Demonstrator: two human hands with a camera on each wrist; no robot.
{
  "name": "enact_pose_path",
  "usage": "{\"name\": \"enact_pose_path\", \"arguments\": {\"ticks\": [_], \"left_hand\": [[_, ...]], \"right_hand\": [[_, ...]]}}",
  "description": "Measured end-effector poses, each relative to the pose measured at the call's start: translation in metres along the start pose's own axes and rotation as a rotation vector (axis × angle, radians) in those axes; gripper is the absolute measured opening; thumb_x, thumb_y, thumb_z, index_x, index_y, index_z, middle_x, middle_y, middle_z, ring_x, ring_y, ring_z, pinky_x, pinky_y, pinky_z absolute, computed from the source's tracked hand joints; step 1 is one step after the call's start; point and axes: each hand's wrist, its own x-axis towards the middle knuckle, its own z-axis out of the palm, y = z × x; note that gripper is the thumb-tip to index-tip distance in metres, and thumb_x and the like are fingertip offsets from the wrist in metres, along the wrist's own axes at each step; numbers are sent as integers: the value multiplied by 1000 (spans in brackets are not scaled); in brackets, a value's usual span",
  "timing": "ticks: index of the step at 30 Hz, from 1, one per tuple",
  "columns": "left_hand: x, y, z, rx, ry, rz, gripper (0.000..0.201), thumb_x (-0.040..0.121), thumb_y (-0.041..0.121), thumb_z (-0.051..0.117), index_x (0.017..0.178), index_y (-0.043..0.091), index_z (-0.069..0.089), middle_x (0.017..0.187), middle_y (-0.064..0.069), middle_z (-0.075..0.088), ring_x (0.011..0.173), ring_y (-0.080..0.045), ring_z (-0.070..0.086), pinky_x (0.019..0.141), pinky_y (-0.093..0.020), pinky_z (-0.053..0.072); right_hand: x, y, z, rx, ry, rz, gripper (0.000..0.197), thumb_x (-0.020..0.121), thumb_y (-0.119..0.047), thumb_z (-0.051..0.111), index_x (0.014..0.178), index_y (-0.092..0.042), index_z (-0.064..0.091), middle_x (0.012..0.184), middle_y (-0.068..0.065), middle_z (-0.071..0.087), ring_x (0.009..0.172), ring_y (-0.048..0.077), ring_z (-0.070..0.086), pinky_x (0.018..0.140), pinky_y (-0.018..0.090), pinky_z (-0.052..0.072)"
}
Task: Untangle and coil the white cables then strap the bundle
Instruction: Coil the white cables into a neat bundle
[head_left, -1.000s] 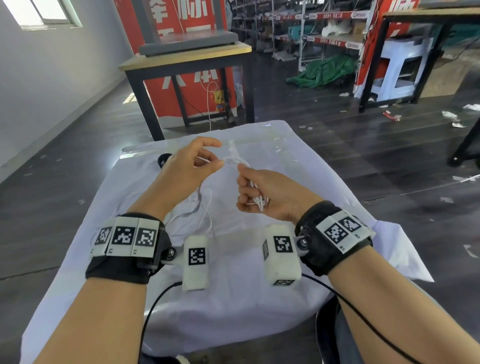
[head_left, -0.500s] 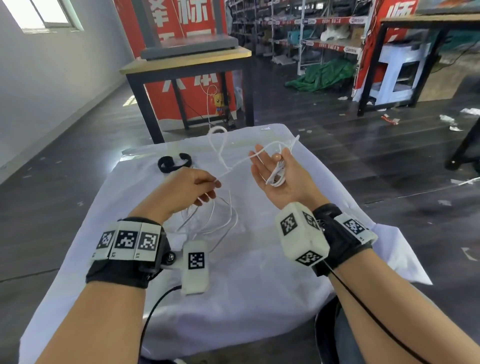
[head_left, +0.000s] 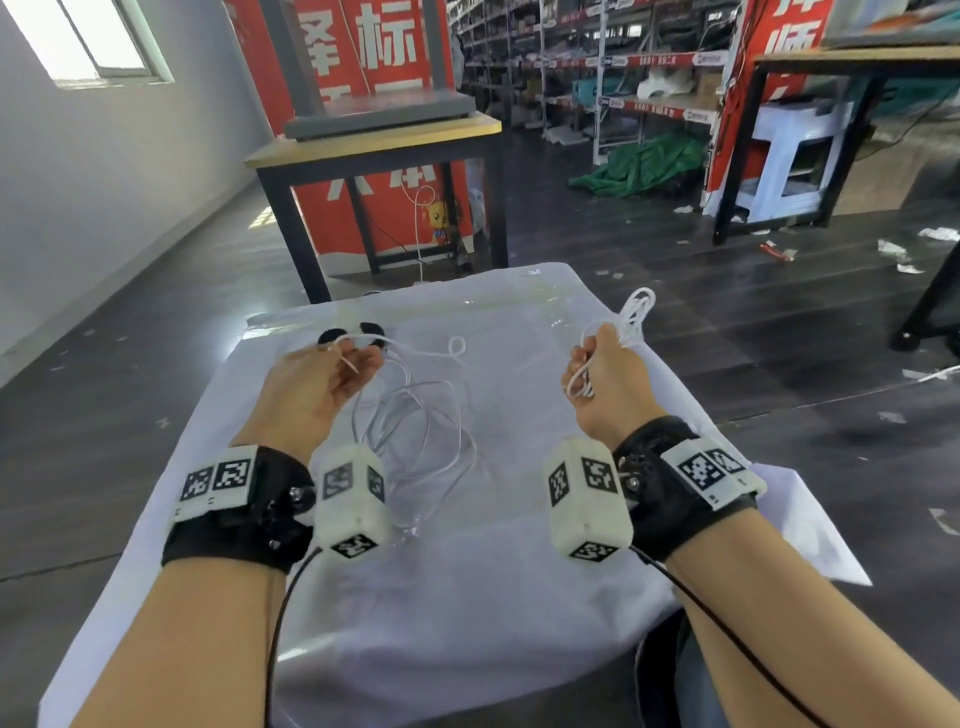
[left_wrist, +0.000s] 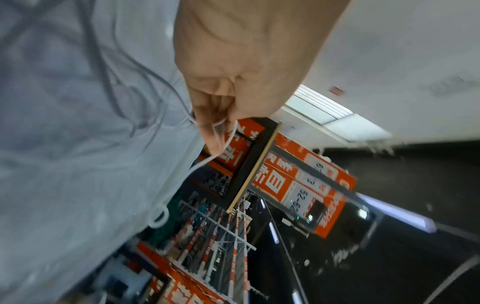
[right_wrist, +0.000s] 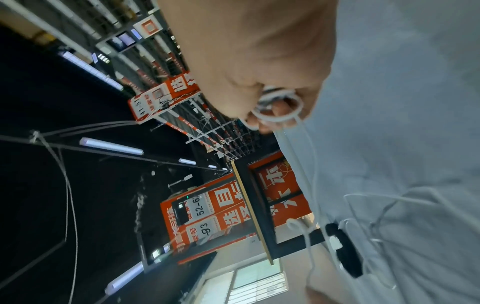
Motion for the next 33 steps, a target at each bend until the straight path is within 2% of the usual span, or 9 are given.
{"name": "enact_pose_path", "arguments": {"ticks": [4, 7, 12, 15, 18, 23, 26, 29, 33], "left_hand": [[-2, 1, 2, -458, 5, -179, 16, 99, -2, 43, 89, -3, 56, 86, -17, 67, 61, -20, 72, 55, -23, 57], [-1, 1, 1, -482, 2, -180, 19, 99, 0, 42, 86, -1, 56, 77, -17, 71, 65, -21, 73, 59, -25, 59], [8, -2, -9, -297, 14, 5, 24, 100, -1, 36, 83, 8, 51, 62, 4, 71, 67, -6, 69, 74, -16, 56], [14, -4, -15, -117, 161, 163, 21, 99, 4, 42, 84, 15, 51, 77, 7, 67, 74, -2, 60, 73, -13, 50], [18, -4, -16, 191, 261, 321, 16, 93, 13, 48, 83, 20, 59, 99, -2, 64, 90, -16, 59, 77, -19, 45], [10, -11, -3, 955, 180, 499, 32, 99, 8, 34, 113, 5, 63, 105, -6, 61, 98, -27, 54, 79, -29, 34], [8, -20, 0, 1287, 16, 552, 43, 90, -8, 37, 125, 4, 58, 133, -16, 53, 118, -37, 48, 96, -32, 32], [-2, -13, 11, 1343, 3, 645, 49, 92, -4, 43, 138, 10, 46, 155, -10, 27, 141, -30, 27, 114, -36, 23], [-26, 8, 33, 1088, -48, 804, 33, 97, 8, 44, 120, 21, 63, 122, 4, 63, 107, -15, 60, 88, -30, 49]], "right_hand": [[-7, 11, 3, -335, -253, 145, 35, 97, -21, 46, 64, -13, 42, 75, 9, 60, 38, 7, 32, 39, 17, 28], [-15, 13, 4, -542, -454, 249, 32, 97, -23, 49, 66, -13, 47, 93, 14, 73, 39, 7, 36, 39, 17, 35], [-29, 12, 6, -765, -673, 292, 36, 100, -26, 47, 66, -13, 48, 74, 10, 66, 39, 7, 34, 40, 16, 31], [-22, 13, 7, -653, -554, 191, 35, 98, -26, 48, 66, -15, 48, 71, 4, 61, 37, 5, 34, 39, 16, 32], [-12, 7, 6, -457, -353, 71, 31, 96, -24, 49, 66, -18, 45, 65, 1, 54, 36, 6, 36, 46, 19, 28], [-8, 12, 2, -370, -268, 100, 36, 99, -28, 49, 65, -15, 46, 63, 3, 53, 41, 9, 38, 49, 20, 29], [-12, 20, 3, -416, -296, 152, 37, 100, -30, 47, 68, -13, 50, 69, 6, 58, 49, 10, 42, 48, 19, 38], [-17, 20, 6, -466, -314, 137, 36, 101, -30, 45, 70, -12, 50, 72, 7, 60, 54, 12, 45, 54, 21, 39], [-24, 18, 9, -483, -356, 133, 38, 101, -30, 44, 68, -11, 49, 75, 8, 65, 59, 15, 53, 63, 25, 45]]}}
